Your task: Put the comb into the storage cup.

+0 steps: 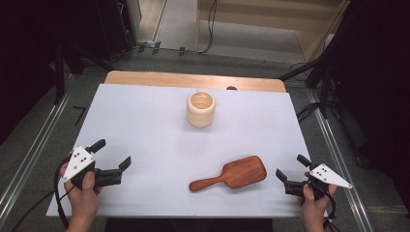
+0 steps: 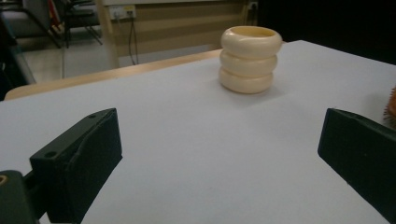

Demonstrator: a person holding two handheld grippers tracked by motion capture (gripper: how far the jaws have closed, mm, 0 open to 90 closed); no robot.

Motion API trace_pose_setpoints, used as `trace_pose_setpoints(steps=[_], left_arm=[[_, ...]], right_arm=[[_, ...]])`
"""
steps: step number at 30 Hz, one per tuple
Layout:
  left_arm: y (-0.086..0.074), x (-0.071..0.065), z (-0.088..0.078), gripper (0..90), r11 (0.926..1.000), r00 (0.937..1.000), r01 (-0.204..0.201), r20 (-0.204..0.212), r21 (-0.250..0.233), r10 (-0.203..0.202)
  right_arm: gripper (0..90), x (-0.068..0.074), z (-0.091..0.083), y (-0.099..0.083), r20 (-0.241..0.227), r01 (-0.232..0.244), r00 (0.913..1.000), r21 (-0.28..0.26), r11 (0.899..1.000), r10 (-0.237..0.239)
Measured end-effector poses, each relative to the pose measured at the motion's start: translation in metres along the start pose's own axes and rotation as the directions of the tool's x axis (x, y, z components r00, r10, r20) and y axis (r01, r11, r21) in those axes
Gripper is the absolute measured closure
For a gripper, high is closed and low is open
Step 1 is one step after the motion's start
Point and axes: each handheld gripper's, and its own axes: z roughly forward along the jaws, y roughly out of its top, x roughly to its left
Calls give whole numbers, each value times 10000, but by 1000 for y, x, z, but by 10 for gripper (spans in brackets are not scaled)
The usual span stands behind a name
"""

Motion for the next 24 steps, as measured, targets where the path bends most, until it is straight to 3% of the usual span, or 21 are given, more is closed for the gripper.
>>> trace_pose_setpoints(steps=[9, 24], left_arm=[[16, -12, 20, 0, 9995, 9983, -254, 534, 169, 244], [32, -36, 48, 0, 9960, 9871, -790, 1425, 408, 725]], right_arm=[[0, 0, 0, 0, -11, -34, 10000, 56, 10000, 34], [0, 1, 1, 0, -92, 71, 9999, 86, 9999, -70]])
